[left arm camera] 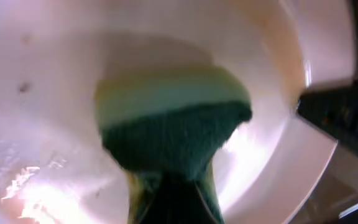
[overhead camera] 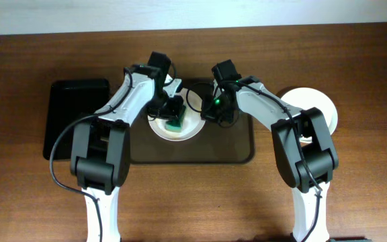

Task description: Clean dirty plates on tray and stack at the side

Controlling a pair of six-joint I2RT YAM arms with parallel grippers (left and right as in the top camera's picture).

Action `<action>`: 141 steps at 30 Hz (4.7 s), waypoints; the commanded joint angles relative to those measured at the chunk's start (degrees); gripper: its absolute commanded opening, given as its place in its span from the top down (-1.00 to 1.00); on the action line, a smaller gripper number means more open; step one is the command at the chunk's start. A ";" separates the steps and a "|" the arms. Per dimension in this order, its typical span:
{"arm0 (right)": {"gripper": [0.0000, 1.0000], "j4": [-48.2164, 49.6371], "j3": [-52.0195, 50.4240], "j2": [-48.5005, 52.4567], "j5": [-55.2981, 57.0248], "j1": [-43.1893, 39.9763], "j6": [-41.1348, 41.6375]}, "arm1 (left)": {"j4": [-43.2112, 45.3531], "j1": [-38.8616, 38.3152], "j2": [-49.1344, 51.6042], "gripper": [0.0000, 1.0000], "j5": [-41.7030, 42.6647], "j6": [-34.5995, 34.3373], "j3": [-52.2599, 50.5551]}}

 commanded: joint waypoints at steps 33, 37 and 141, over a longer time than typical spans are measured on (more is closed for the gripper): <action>0.92 -1.16 -1.60 1.31 7.43 -0.72 0.28 | -14.21 -0.07 0.09 0.99 -15.87 3.34 21.59; 0.92 -1.20 -1.60 1.31 7.43 -0.72 0.28 | -13.60 -0.07 2.21 0.99 -7.56 7.52 20.52; 0.92 -8.26 -1.27 -10.99 14.05 -1.88 -9.46 | -41.40 6.23 11.32 0.99 -23.08 -12.17 59.28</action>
